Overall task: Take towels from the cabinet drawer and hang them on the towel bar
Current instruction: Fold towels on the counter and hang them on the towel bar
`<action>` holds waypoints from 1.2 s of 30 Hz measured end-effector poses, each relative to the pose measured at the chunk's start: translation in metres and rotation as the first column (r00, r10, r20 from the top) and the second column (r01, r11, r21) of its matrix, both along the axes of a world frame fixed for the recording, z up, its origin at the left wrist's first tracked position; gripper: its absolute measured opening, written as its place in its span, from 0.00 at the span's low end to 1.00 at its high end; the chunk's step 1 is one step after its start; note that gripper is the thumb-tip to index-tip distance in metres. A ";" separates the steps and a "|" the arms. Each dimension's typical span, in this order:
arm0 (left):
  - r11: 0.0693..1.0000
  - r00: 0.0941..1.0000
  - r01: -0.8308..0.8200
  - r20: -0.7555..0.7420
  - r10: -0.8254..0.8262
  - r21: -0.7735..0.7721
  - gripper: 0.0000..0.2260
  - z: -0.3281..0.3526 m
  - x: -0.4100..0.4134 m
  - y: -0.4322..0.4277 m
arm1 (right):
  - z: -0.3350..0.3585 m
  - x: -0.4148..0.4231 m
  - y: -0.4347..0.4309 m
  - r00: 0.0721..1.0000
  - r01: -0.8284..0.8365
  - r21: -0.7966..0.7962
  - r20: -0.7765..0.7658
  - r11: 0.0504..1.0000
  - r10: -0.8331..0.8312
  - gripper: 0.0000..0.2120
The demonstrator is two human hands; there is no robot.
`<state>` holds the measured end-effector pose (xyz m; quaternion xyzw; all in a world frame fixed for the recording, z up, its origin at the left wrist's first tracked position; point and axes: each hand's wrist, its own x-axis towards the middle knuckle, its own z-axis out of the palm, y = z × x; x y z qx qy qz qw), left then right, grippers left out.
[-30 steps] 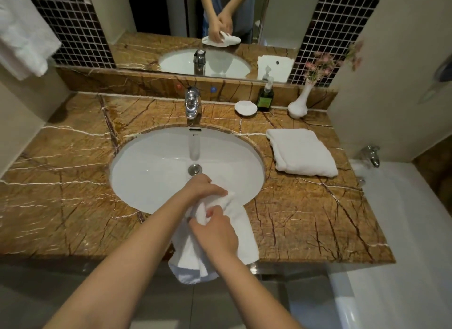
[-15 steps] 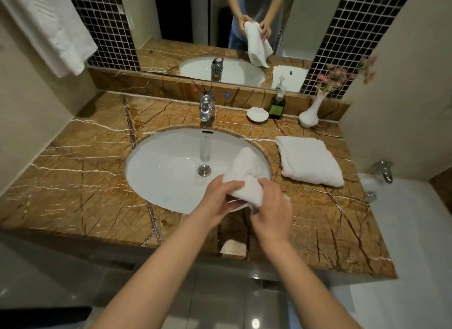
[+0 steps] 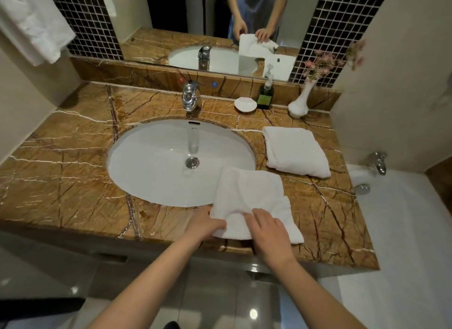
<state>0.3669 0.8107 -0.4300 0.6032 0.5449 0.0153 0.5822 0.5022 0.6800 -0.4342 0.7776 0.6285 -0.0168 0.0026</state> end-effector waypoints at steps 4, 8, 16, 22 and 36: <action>0.897 0.957 0.208 -0.270 -0.104 0.391 0.20 0.002 0.004 -0.010 | 0.002 0.010 -0.004 0.992 -0.109 -0.074 -0.069 0.991 0.104 0.33; 0.551 0.913 0.404 -0.360 -0.193 0.730 0.31 0.011 0.021 -0.029 | 0.014 0.031 -0.009 0.975 -0.185 -0.086 -0.144 0.979 0.172 0.31; 0.341 0.764 0.631 -0.483 -0.427 0.697 0.21 0.020 0.080 -0.067 | 0.024 0.066 -0.020 0.997 0.033 0.075 -0.069 0.997 -0.028 0.14; 0.435 0.837 0.547 -0.456 -0.303 0.715 0.07 0.017 0.109 -0.069 | 0.024 0.062 -0.020 0.863 0.463 0.329 -0.377 0.823 -0.335 0.24; 0.702 0.964 -0.201 0.266 0.017 0.683 0.07 0.068 0.006 0.008 | 0.030 -0.020 0.063 0.637 0.471 0.151 -0.740 0.869 -0.217 0.27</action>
